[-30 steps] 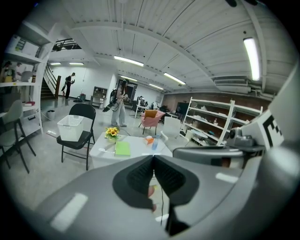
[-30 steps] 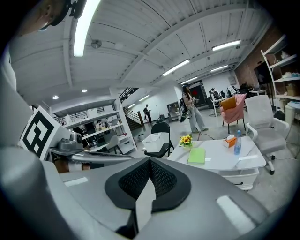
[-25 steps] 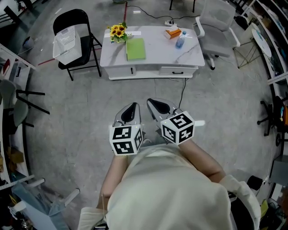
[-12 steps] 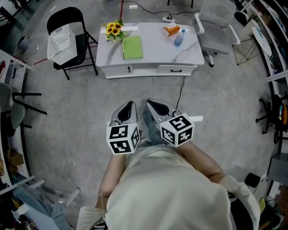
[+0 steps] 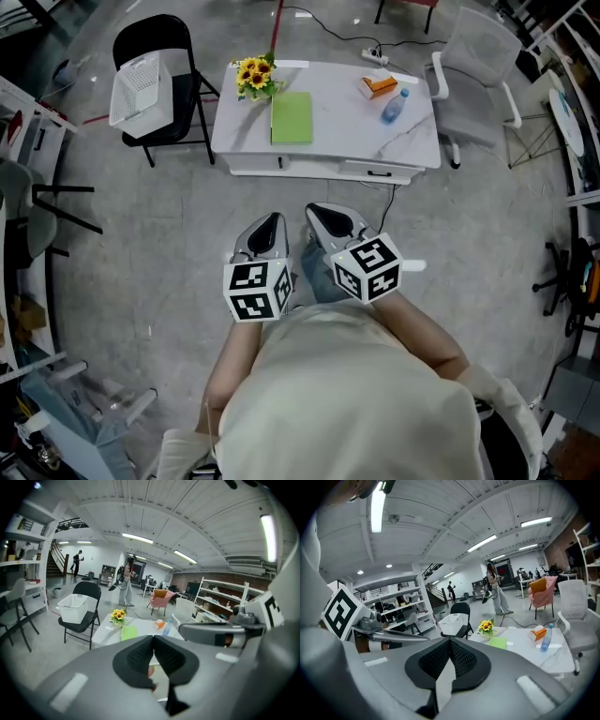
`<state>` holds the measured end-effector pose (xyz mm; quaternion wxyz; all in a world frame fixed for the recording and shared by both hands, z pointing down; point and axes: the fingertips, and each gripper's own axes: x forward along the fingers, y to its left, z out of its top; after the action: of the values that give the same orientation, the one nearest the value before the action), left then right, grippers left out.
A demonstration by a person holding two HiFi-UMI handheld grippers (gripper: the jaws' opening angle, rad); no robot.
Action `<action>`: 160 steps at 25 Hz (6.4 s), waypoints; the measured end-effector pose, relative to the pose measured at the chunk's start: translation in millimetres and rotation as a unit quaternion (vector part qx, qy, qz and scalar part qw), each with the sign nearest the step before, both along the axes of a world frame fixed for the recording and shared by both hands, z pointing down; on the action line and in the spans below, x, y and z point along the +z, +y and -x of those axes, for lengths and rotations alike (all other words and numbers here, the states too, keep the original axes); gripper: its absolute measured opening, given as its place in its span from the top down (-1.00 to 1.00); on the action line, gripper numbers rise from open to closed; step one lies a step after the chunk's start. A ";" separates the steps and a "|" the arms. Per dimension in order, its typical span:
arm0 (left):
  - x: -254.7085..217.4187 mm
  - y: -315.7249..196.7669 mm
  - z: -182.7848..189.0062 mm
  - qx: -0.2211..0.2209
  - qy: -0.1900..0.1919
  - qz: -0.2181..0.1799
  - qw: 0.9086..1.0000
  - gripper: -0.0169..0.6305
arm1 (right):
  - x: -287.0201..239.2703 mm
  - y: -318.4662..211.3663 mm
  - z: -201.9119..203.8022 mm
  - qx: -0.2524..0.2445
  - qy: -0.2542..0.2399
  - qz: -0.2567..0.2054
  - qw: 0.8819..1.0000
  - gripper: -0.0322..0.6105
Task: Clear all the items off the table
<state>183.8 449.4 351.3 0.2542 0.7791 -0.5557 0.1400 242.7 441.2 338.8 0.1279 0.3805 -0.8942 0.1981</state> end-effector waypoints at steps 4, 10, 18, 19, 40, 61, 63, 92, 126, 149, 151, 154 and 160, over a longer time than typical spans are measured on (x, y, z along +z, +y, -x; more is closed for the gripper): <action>-3.2 -38.7 -4.0 -0.018 0.005 0.004 1.000 0.92 | -6.8 -39.0 -2.3 -0.020 0.009 -0.015 1.000 0.90; -11.2 -92.9 -12.3 -0.038 -0.006 -0.001 0.999 0.92 | -13.6 -96.3 -11.9 -0.037 0.005 -0.023 0.999 0.90; -10.6 -152.2 -25.9 -0.051 -0.013 -0.002 0.999 0.92 | -9.4 -157.2 -25.0 -0.053 -0.002 -0.013 0.999 0.90; -8.9 -159.1 -27.4 -0.052 -0.013 -0.001 0.999 0.92 | -7.7 -164.1 -27.1 -0.053 -0.001 -0.012 0.999 0.90; 36.1 -240.2 -28.0 -0.063 -0.026 0.037 0.997 0.92 | 43.9 -252.0 -52.4 -0.033 0.022 0.039 0.998 0.90; 181.4 -341.1 23.7 0.000 -0.046 0.127 0.991 0.92 | 188.7 -345.6 -23.9 0.053 0.040 0.156 0.985 0.90; 199.2 -351.1 25.6 0.010 -0.043 0.135 0.990 0.92 | 206.6 -353.7 -23.5 0.061 0.042 0.169 0.983 0.90; 408.2 -393.8 24.2 0.116 -0.002 0.269 0.956 -0.21 | 413.8 -411.2 -19.1 0.114 0.066 0.298 0.946 0.12; 460.2 -430.3 15.7 0.108 -0.020 0.269 0.957 -0.18 | 473.2 -443.2 -13.1 0.182 0.036 0.319 0.929 0.04; 407.1 -415.9 10.7 0.085 -0.004 0.238 0.967 -0.15 | 415.4 -428.4 -20.0 0.170 0.038 0.284 0.943 0.11; 399.8 -414.2 8.7 0.082 0.001 0.233 0.969 -0.16 | 406.5 -427.1 -21.6 0.168 0.042 0.276 0.946 0.12; 385.9 -411.0 4.2 0.077 0.007 0.223 0.972 -0.15 | 390.3 -424.5 -25.8 0.164 0.048 0.259 0.951 0.12; 363.3 -402.9 -5.3 0.066 0.012 0.203 0.977 -0.15 | 366.1 -417.1 -35.0 0.151 0.052 0.239 0.958 0.13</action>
<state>189.2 46.5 714.6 0.4042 0.7479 -0.4597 0.2569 277.7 24.1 705.0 0.2296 0.4796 -0.7449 0.4030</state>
